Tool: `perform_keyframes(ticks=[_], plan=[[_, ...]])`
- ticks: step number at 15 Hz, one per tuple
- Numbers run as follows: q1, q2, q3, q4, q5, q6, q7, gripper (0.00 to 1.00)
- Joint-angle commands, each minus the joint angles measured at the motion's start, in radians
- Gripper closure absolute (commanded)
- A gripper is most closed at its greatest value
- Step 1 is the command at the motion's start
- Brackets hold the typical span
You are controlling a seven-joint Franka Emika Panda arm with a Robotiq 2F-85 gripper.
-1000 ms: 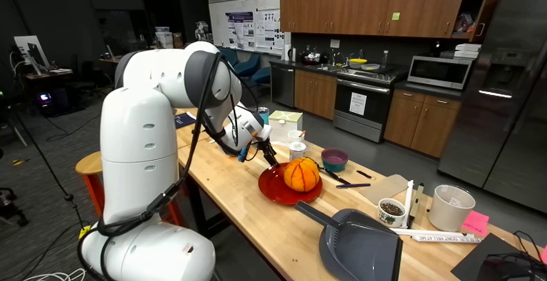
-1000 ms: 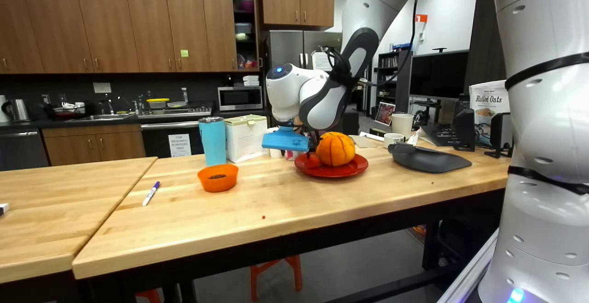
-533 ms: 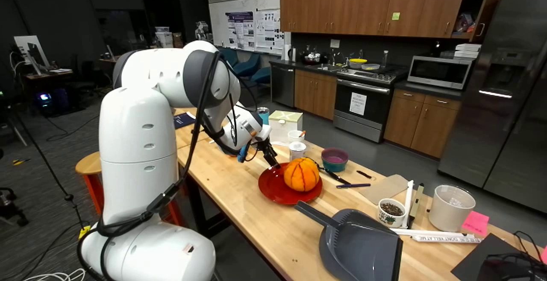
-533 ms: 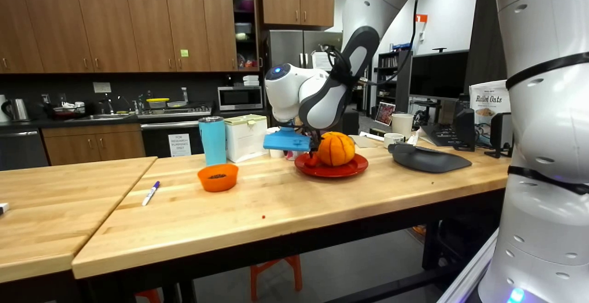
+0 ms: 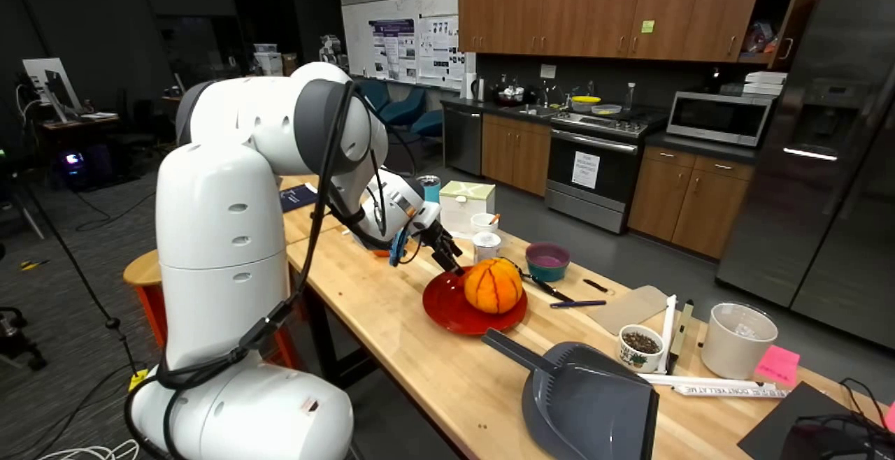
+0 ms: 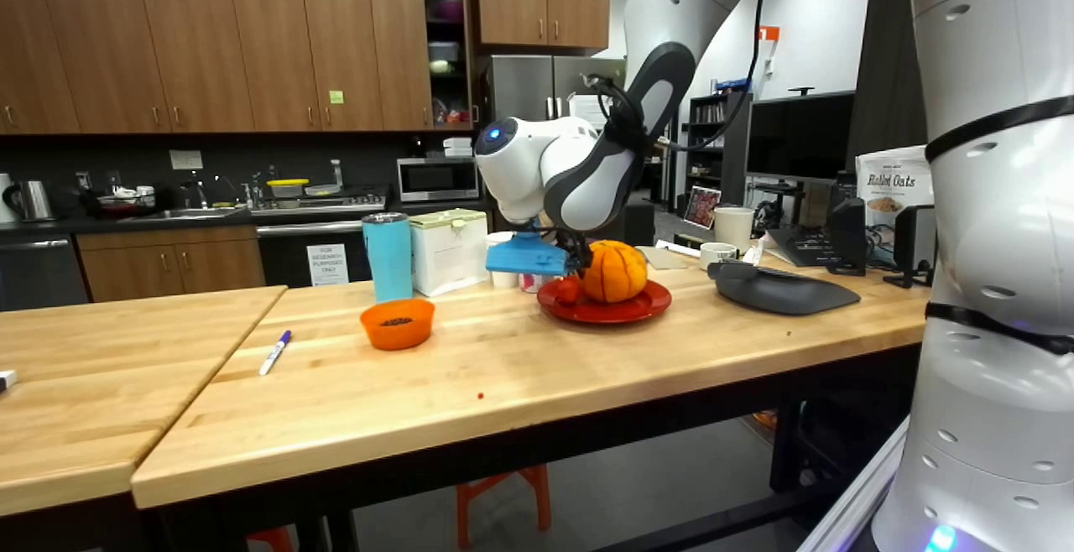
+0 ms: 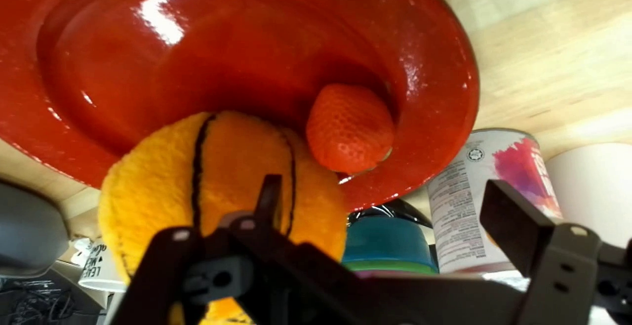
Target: Push the orange bowl to the left
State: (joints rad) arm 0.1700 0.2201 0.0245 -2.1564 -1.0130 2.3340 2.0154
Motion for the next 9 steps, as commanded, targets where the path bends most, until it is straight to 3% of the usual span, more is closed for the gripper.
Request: perform_keyframes(ticks=[1, 9], plan=[[-0.002, 0.023, 0.001, 0.01, -0.083, 0.027, 0.135, 0.0], [-0.003, 0.122, 0.006, 0.04, -0.121, 0.028, 0.192, 0.0]])
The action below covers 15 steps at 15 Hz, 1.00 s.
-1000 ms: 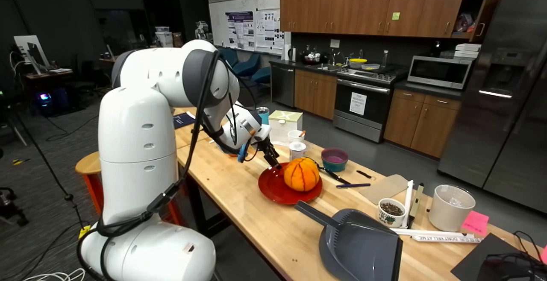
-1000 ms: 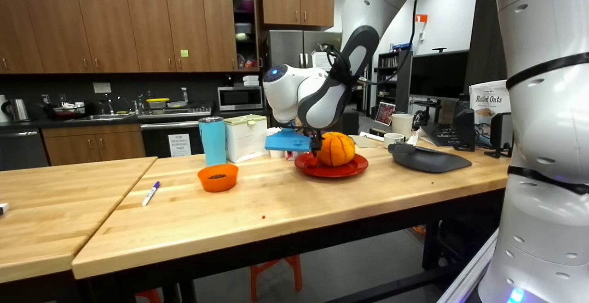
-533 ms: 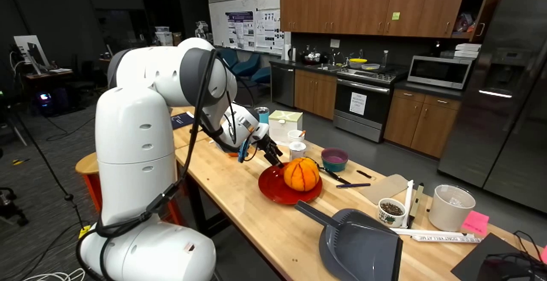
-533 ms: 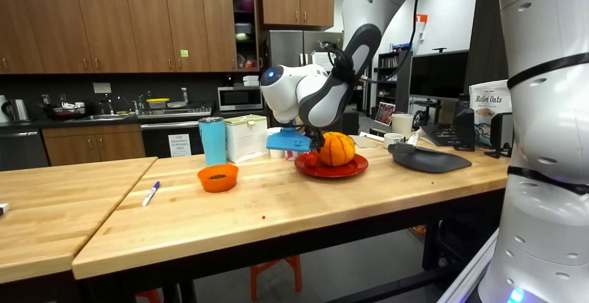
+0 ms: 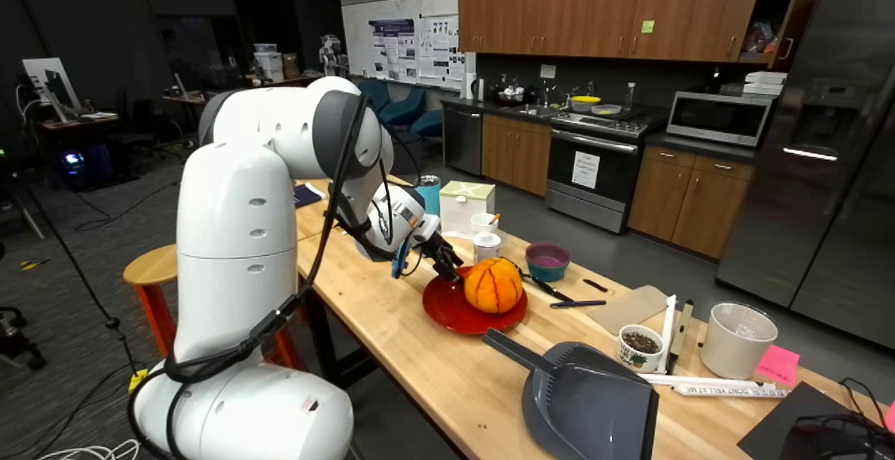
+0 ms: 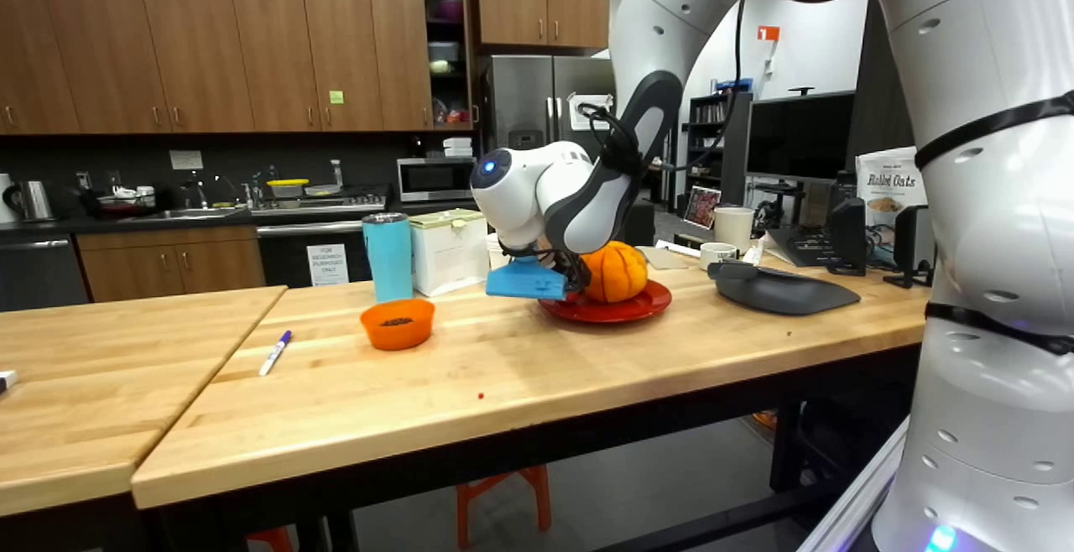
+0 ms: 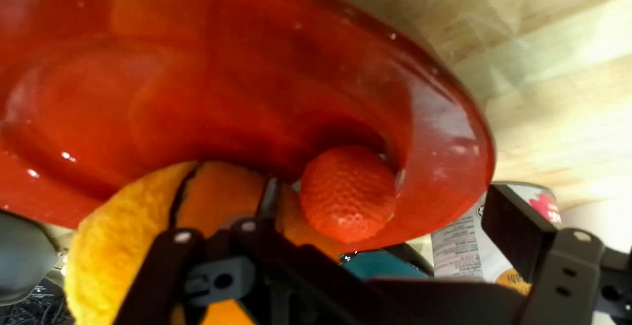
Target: Push the orange bowl to the left
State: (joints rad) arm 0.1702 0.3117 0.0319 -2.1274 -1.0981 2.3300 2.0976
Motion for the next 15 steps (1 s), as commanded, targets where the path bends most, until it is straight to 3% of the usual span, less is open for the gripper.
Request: perform_keyframes(ticks=[1, 6, 15], plan=[[-0.001, 0.037, -0.002, 0.016, -0.037, 0.03, 0.114, 0.0], [0.01, 0.051, -0.01, 0.021, -0.068, -0.002, 0.162, 0.0], [0.011, 0.06, 0.01, 0.107, -0.273, -0.096, 0.233, 0.0]])
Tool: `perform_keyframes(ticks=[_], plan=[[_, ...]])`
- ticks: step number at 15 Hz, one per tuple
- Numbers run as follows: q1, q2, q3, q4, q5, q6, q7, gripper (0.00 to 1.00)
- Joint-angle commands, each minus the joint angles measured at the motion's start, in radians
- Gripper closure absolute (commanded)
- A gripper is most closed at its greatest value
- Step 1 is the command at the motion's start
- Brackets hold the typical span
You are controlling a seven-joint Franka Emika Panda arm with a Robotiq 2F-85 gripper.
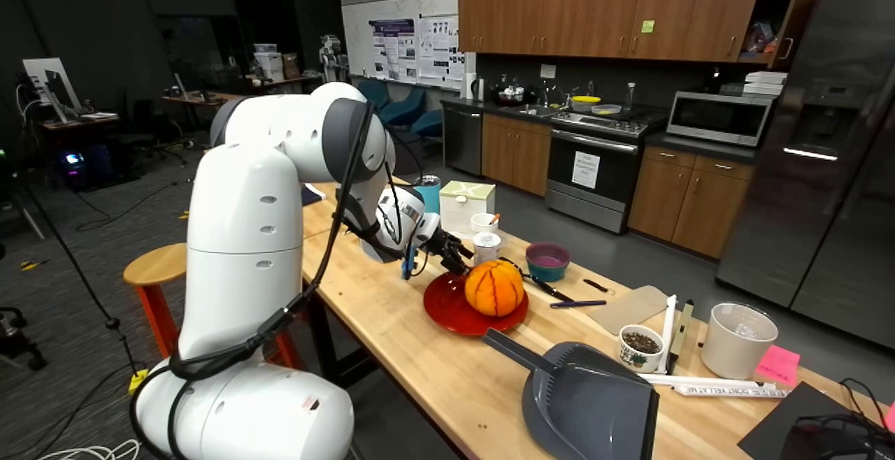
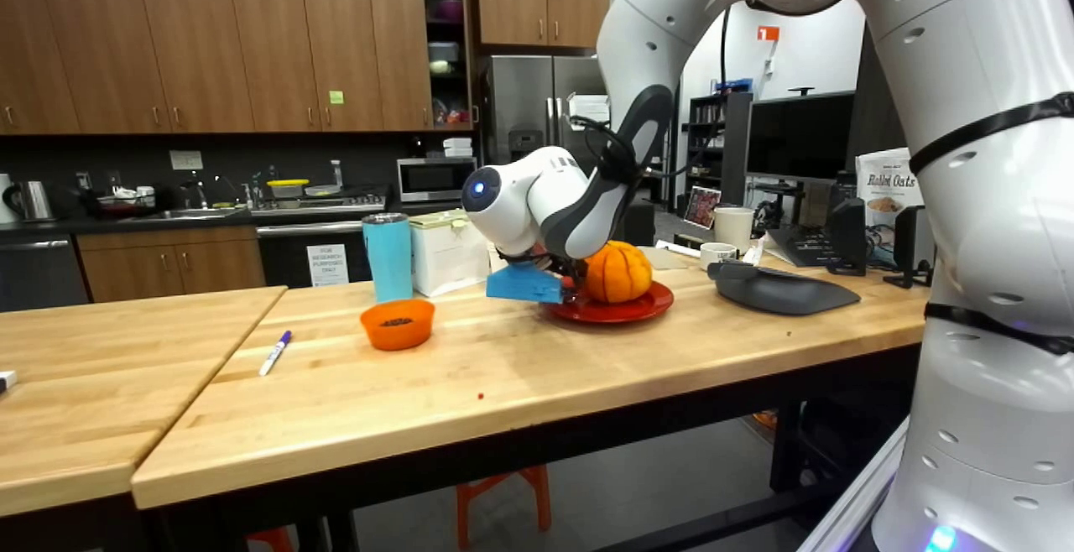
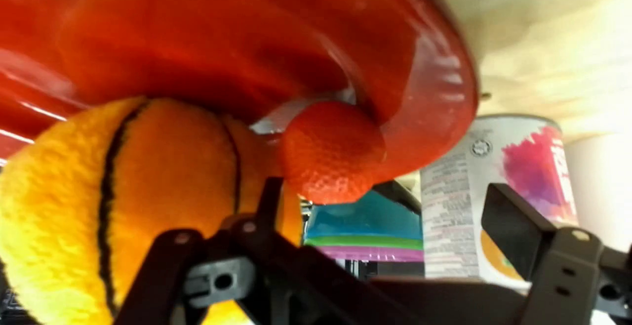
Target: Push the orange bowl to the left
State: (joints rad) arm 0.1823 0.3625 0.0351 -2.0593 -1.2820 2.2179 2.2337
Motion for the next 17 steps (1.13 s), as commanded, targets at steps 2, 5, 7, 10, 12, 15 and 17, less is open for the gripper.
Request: perform_keyframes(ticks=[2, 5, 7, 10, 12, 15, 17], plan=[[-0.002, 0.021, 0.021, 0.084, -0.143, 0.022, 0.087, 0.0], [-0.006, 0.046, 0.047, 0.152, -0.185, 0.038, 0.062, 0.0], [-0.008, 0.056, 0.061, 0.179, -0.189, 0.046, 0.047, 0.0], [-0.017, 0.054, 0.081, 0.193, -0.159, 0.077, -0.014, 0.0], [-0.032, 0.039, 0.099, 0.176, -0.122, 0.15, -0.088, 0.0], [-0.005, 0.051, 0.089, 0.188, -0.122, 0.094, -0.107, 0.0], [-0.007, 0.051, 0.09, 0.188, -0.121, 0.099, -0.111, 0.0]])
